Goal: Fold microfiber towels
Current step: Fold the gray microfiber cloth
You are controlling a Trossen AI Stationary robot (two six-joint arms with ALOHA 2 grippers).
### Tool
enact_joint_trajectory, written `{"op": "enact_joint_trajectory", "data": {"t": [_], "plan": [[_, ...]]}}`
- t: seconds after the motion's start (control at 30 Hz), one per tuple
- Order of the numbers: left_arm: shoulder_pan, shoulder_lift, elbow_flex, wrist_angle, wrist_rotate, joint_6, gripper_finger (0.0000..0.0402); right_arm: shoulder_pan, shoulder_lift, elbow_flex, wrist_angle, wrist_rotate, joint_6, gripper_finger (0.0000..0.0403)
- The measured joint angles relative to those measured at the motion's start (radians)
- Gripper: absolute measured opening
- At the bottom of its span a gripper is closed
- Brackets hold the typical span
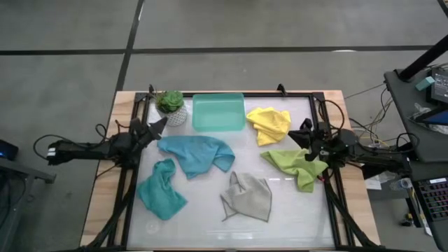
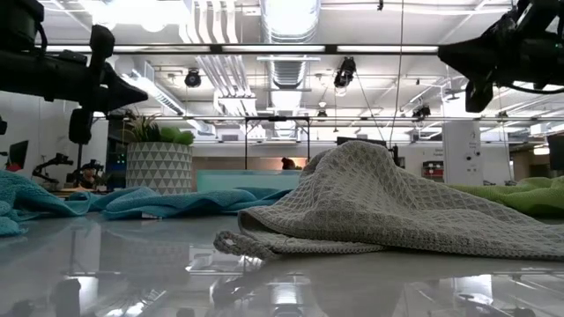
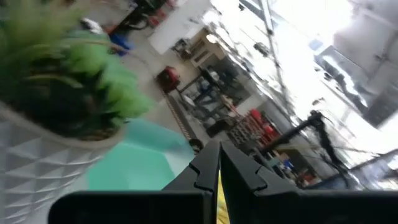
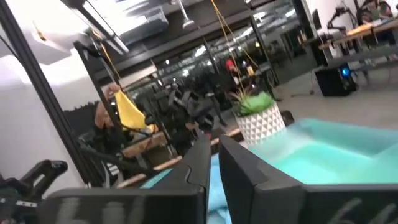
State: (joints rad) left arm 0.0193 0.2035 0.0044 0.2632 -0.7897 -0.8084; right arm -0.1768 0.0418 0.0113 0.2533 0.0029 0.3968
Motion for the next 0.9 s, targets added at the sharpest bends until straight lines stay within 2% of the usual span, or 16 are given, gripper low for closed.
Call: {"op": "enact_joint_trajectory", "data": {"t": [0.23, 0.4, 0.5, 0.63, 0.73, 0.9], "plan": [[0.0, 0.102, 0.043, 0.28, 0.268, 0.194, 0.0, 0.0, 0.002, 0.043, 0.015, -0.001, -0.104, 0.0049], [-0.002, 0.235, 0.117, 0.429, 0.361, 0.271, 0.0, 0.0, 0.019, 0.106, 0.014, -0.003, -0.15, 0.0047], [-0.002, 0.327, 0.171, 0.426, 0.382, 0.274, 0.0, 0.0, 0.044, 0.139, 0.015, -0.018, -0.168, 0.0049], [-0.002, 0.47, 0.233, 0.428, 0.406, 0.28, 0.0, 0.003, 0.094, 0.173, 0.016, -0.093, -0.169, 0.0045], [-0.002, 0.572, 0.276, 0.43, 0.433, 0.369, 0.0, 0.006, 0.147, 0.212, 0.016, -0.13, -0.126, 0.0041], [-0.004, 0.732, 0.356, 0.437, 0.562, 0.449, 0.0, 0.042, 0.254, 0.293, 0.013, -0.194, -0.119, 0.0038]]}}
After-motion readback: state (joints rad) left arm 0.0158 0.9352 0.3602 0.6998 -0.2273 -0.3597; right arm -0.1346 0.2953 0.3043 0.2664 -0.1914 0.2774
